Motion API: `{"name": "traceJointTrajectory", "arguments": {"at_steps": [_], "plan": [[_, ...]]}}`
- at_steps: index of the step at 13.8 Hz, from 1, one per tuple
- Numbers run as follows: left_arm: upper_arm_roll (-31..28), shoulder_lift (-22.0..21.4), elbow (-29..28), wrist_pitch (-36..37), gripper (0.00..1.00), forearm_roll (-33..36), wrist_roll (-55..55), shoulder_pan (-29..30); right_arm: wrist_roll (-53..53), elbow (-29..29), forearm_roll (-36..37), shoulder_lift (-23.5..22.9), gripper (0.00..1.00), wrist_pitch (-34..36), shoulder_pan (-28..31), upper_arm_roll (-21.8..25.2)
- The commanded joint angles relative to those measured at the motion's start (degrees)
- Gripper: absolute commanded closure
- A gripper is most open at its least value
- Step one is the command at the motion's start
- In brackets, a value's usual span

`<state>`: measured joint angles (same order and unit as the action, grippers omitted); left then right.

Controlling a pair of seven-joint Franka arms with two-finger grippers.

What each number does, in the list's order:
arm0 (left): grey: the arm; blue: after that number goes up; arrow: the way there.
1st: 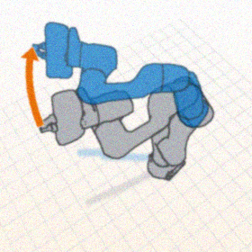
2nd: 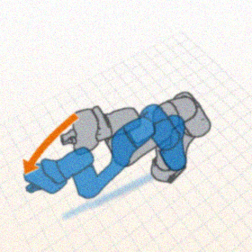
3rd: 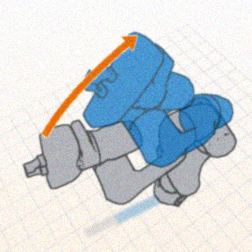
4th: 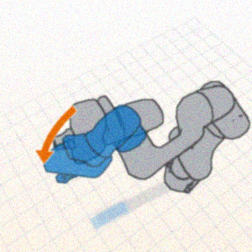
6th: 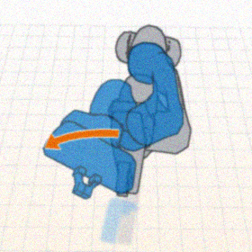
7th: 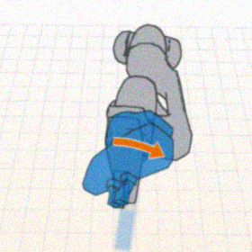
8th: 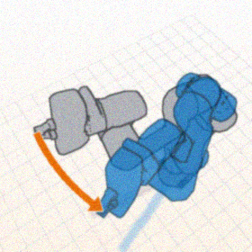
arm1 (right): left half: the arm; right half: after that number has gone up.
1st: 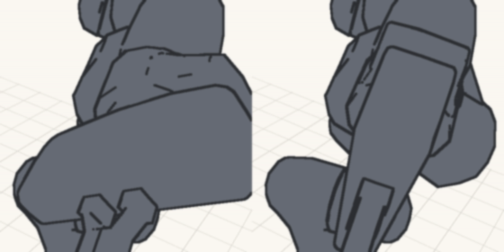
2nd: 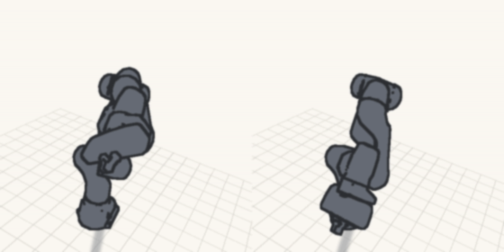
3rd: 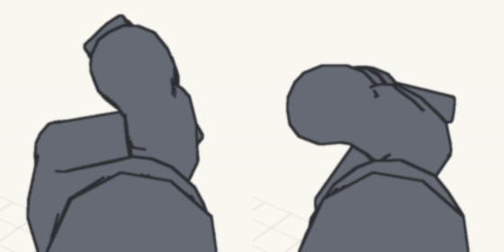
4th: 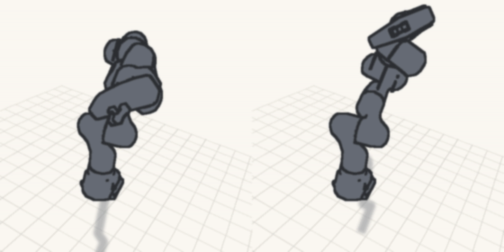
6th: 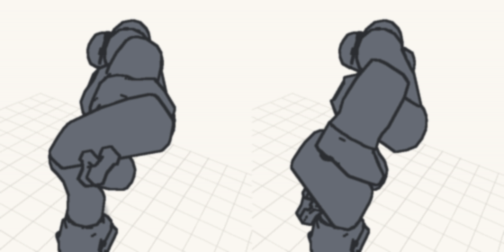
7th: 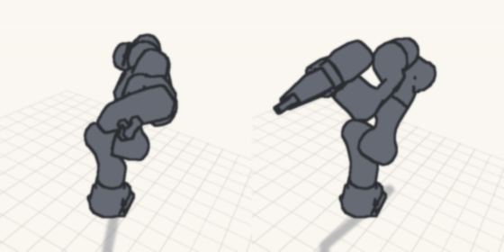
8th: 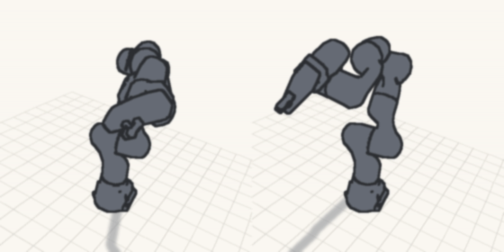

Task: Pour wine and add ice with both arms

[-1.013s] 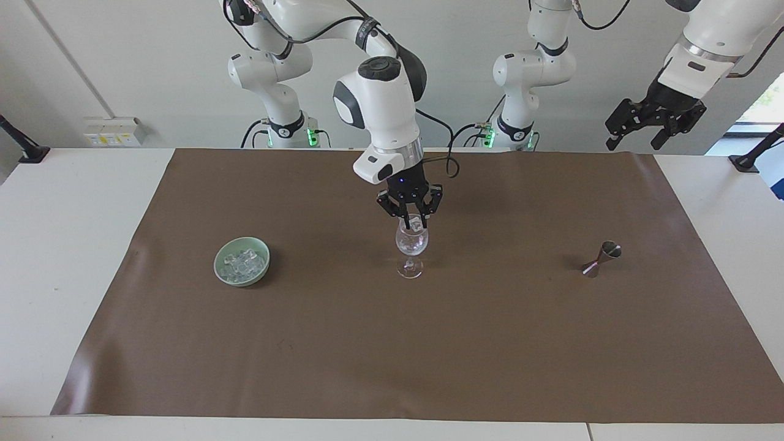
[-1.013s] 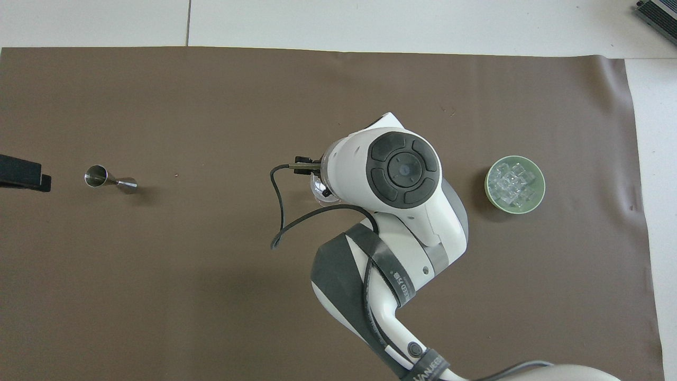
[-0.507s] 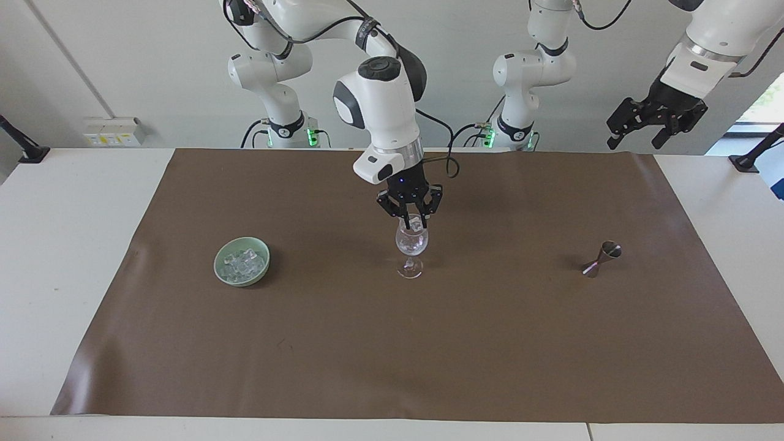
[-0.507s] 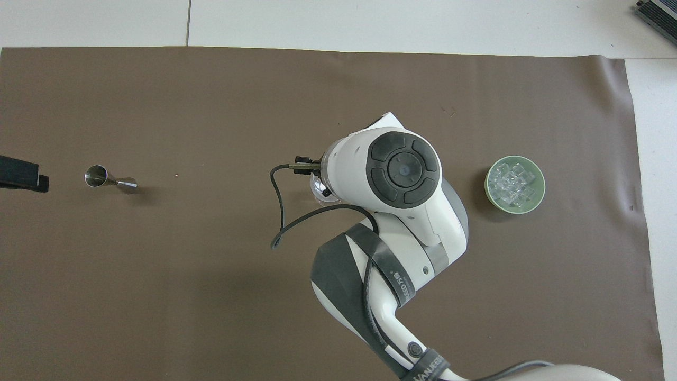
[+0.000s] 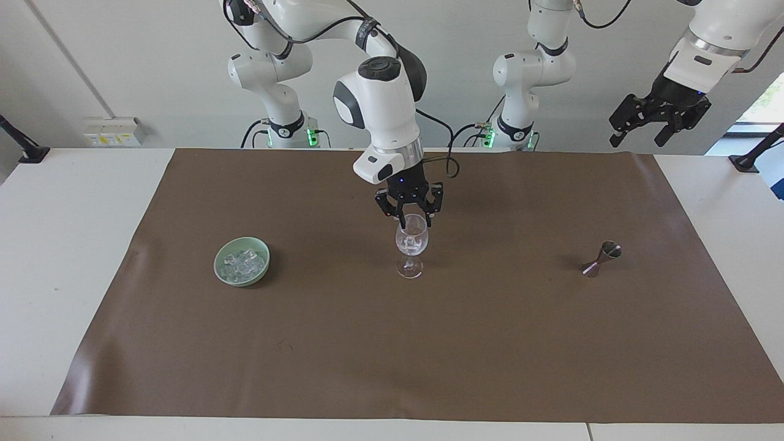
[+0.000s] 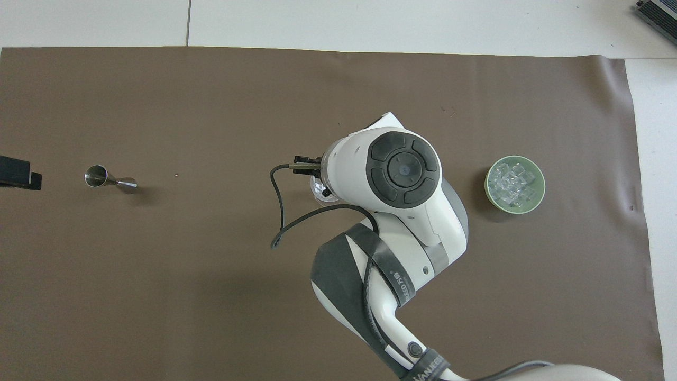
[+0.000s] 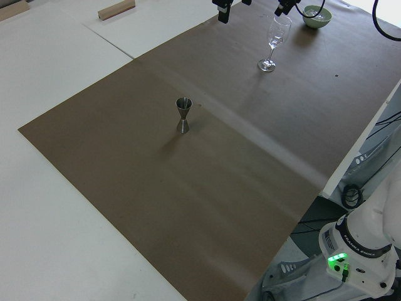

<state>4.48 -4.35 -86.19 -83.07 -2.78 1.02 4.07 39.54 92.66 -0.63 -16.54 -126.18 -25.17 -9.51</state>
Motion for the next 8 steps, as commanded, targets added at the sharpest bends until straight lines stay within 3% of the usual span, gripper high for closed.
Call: {"name": "traceJointTrajectory", "arguments": {"at_steps": [1,2,6,8], "plan": [[-0.3,-3.1,0.6,1.4,0.0,-0.1,-0.6,0.2,1.4,-0.6,1.2,0.1,0.16,0.8,0.3,-0.3],[-0.3,-5.0,0.6,1.6,0.0,-0.1,-0.6,0.2,1.4,-0.7,1.2,0.3,0.01,0.9,0.4,-0.3],[-0.2,-9.8,0.6,1.8,0.0,-0.1,-0.6,0.2,0.9,-0.7,1.8,1.9,0.0,2.5,0.7,0.3],[-0.2,-10.9,0.6,1.8,0.0,-0.1,-0.6,0.2,0.5,-0.8,5.8,3.3,0.0,4.4,2.0,0.4]]}}
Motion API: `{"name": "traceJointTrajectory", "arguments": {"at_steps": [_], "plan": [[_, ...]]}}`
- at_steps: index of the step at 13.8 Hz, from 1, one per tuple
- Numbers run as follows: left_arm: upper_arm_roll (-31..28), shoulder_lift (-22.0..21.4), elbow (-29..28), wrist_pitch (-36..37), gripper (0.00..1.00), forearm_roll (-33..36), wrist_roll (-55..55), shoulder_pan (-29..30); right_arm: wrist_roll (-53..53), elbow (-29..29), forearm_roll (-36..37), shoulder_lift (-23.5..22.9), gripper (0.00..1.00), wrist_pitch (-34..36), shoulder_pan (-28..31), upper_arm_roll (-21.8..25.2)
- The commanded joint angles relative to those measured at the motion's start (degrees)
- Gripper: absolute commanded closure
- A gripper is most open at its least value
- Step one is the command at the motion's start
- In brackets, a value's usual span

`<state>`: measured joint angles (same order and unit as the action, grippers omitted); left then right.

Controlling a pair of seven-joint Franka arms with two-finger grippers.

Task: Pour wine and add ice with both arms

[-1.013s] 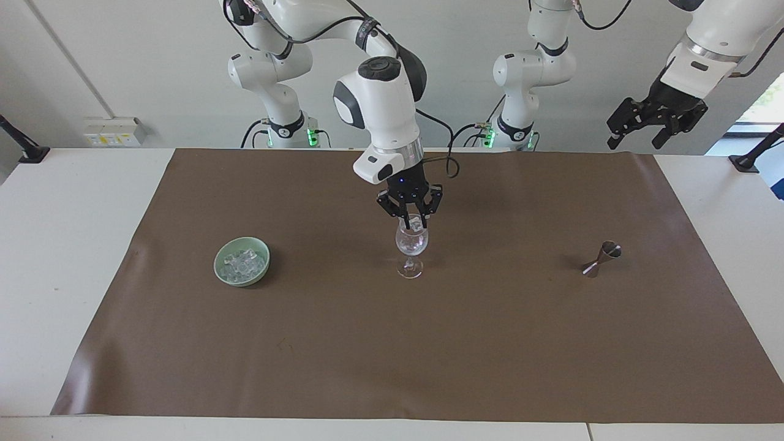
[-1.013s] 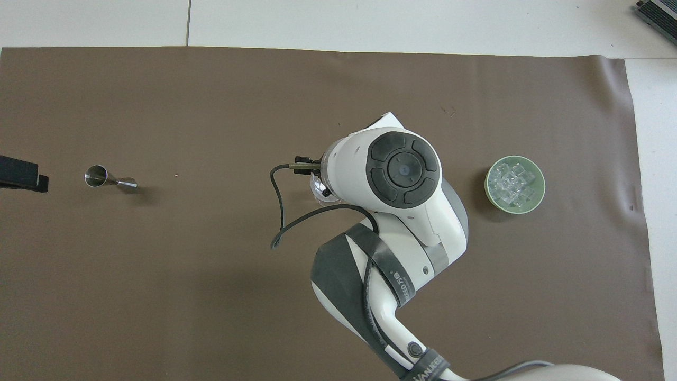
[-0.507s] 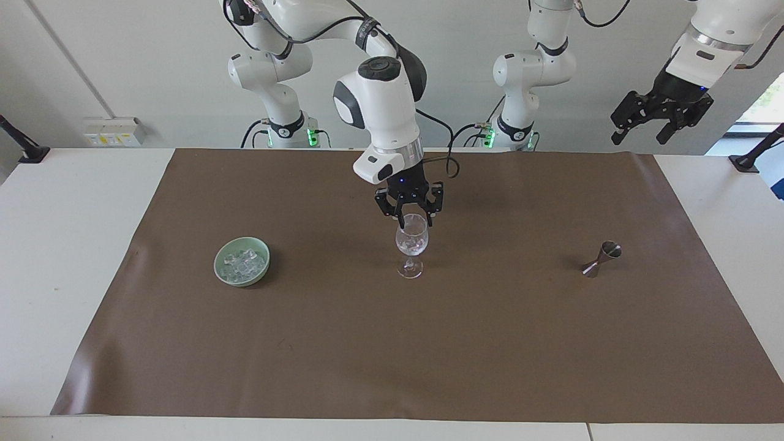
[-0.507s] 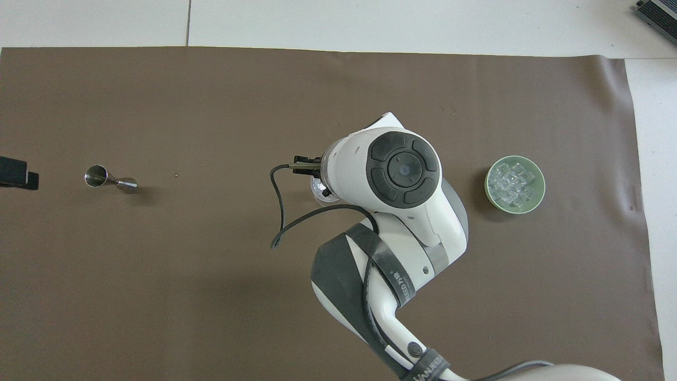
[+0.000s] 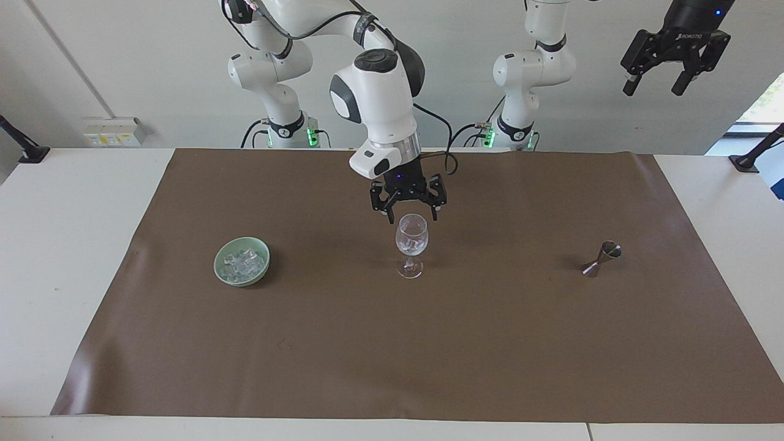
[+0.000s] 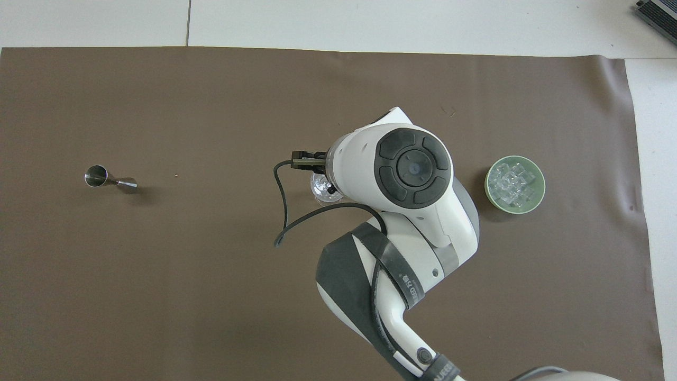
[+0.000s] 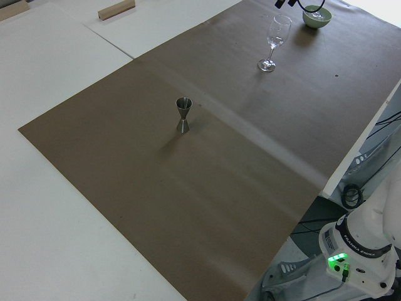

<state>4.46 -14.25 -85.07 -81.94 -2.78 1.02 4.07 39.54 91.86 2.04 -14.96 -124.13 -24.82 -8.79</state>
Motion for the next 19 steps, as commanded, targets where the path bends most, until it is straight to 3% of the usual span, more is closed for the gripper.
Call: {"name": "traceJointTrajectory", "arguments": {"at_steps": [1,10,19], "plan": [[-0.2,-1.0,-0.5,0.7,0.0,-0.1,-0.6,0.1,0.4,0.0,3.8,2.4,0.0,3.3,2.8,-0.4],[0.4,0.5,0.3,2.0,0.0,-0.7,-0.4,-0.5,-11.8,0.0,2.6,9.8,0.0,12.8,15.0,-0.6],[0.1,16.0,6.1,-1.0,0.0,-0.8,-0.4,-0.4,-16.9,-0.2,2.3,15.1,0.0,25.8,21.4,-0.4]]}}
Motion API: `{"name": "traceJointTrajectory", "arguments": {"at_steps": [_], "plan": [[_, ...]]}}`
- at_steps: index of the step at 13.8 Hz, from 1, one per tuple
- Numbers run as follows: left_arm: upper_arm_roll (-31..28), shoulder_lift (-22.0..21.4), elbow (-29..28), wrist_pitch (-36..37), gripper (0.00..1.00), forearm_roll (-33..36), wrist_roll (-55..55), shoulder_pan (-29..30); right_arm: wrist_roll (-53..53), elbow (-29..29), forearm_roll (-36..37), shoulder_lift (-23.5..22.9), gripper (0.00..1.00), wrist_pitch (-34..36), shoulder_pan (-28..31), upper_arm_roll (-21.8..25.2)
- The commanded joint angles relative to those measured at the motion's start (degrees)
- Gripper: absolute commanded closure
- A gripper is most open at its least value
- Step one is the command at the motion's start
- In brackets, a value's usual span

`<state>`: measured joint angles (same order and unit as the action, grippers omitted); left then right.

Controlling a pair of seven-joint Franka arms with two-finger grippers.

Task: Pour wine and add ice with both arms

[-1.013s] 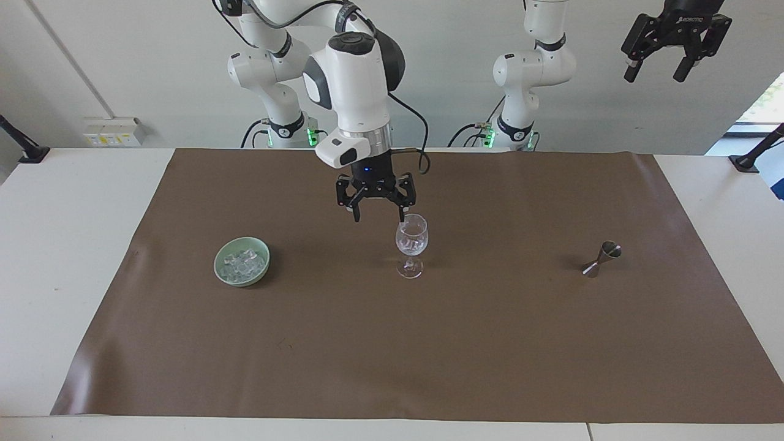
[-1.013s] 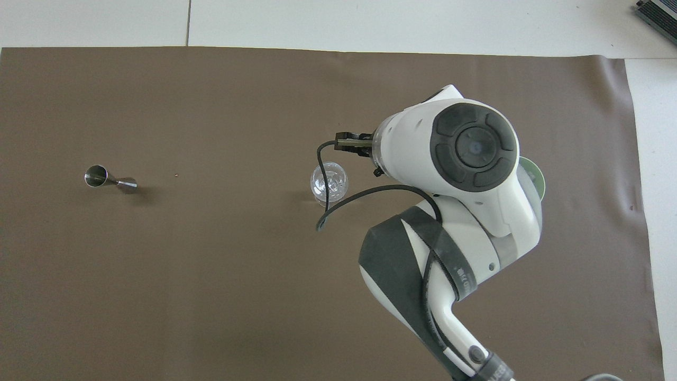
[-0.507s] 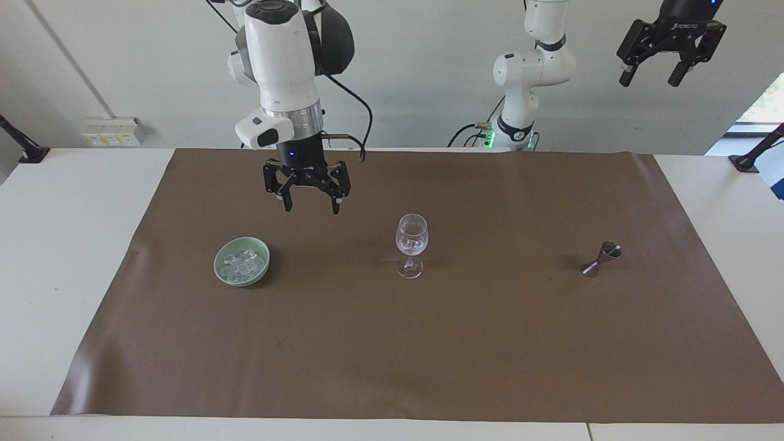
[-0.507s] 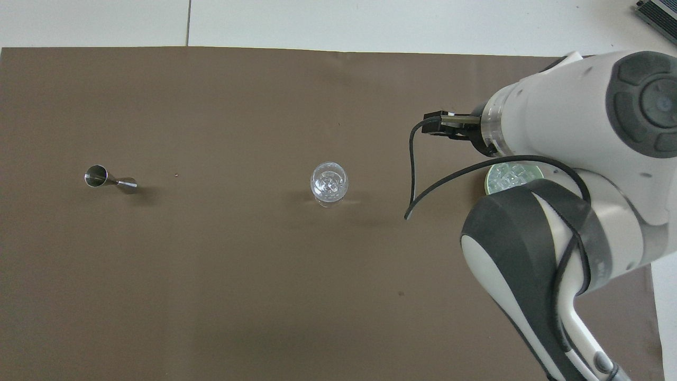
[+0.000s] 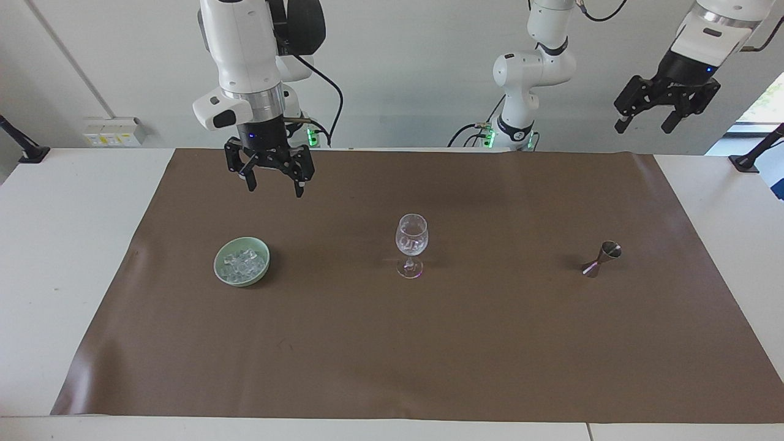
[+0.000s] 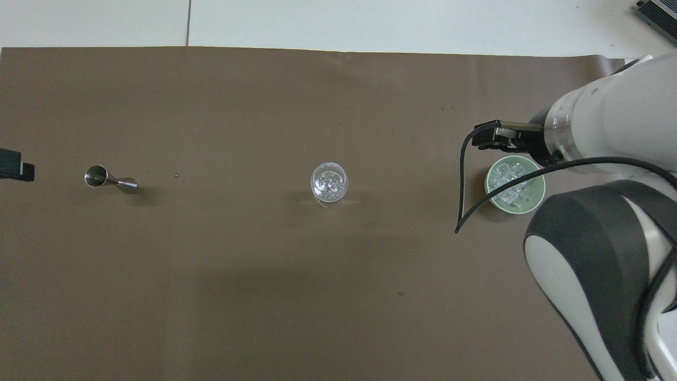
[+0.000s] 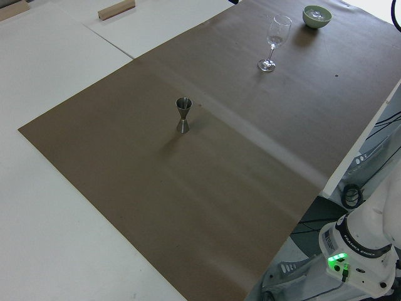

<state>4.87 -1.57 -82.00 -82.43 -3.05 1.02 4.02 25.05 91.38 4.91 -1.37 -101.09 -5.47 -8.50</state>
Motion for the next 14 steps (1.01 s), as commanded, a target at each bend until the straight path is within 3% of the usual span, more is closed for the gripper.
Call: {"name": "traceJointTrajectory", "arguments": {"at_steps": [1,3,6,9,14], "plan": [[-0.3,4.2,3.0,-1.1,0.0,-0.5,-0.4,-0.3,-3.6,0.3,-1.1,1.8,0.0,4.9,3.0,-0.6],[0.0,6.4,3.1,-1.5,0.0,-0.2,-0.4,-0.3,-5.8,0.3,-6.0,2.6,0.0,7.8,5.1,0.4],[0.1,7.5,2.8,-3.4,0.0,-0.4,-0.4,-0.6,-8.7,0.3,-7.0,4.1,0.0,10.6,5.4,2.6],[0.1,6.3,0.7,-4.8,0.0,-0.3,-0.9,-0.8,-10.5,0.5,-7.4,5.3,0.0,14.6,5.5,5.3],[0.1,2.9,-4.8,-8.4,0.0,-0.3,-0.9,-0.9,-10.8,3.4,-7.3,5.7,0.0,13.3,5.8,6.5]]}}
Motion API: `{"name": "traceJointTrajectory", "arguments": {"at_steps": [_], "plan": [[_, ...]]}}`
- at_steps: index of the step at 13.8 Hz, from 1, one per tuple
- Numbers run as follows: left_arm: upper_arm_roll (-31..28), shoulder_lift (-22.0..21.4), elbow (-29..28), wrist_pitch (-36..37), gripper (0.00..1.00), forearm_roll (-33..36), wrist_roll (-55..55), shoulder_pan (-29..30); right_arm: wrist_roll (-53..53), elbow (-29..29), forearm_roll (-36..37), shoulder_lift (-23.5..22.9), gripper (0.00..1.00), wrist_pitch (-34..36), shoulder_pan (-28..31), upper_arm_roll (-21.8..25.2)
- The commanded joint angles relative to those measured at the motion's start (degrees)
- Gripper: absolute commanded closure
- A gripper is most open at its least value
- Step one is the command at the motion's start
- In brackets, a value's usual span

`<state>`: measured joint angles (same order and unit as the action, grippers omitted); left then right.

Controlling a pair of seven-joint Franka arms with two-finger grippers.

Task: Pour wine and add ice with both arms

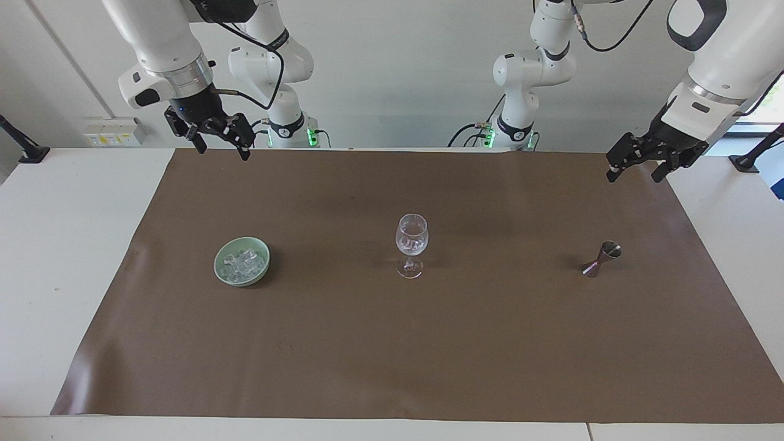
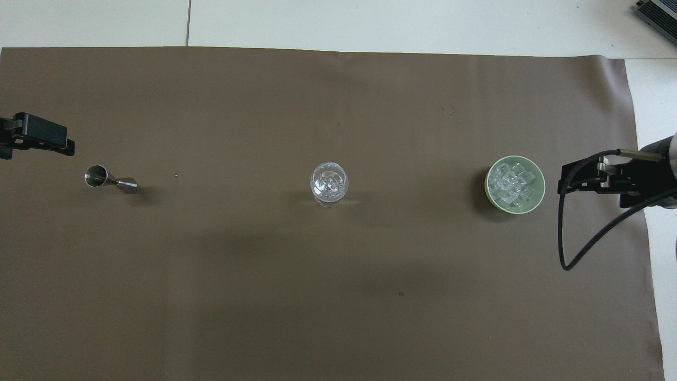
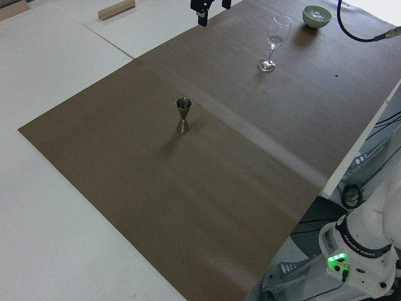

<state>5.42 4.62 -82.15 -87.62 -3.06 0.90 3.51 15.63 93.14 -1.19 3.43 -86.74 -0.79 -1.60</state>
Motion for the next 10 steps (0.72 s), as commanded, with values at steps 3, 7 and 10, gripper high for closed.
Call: {"name": "traceJointTrajectory", "arguments": {"at_steps": [3,7,10], "plan": [[-1.1,-3.6,-4.6,-2.7,0.0,0.0,-0.8,-1.8,-5.1,1.5,-1.1,0.6,0.0,-2.0,4.0,-0.4],[-3.3,-3.8,-4.8,-2.0,0.0,0.0,-0.8,-4.4,-7.0,1.8,-0.9,1.0,0.0,-2.1,5.8,-0.4],[-7.1,-3.9,-5.1,-1.2,0.0,0.0,-0.2,-8.5,-7.1,2.0,-0.3,0.8,0.0,-1.9,4.7,0.2]]}}
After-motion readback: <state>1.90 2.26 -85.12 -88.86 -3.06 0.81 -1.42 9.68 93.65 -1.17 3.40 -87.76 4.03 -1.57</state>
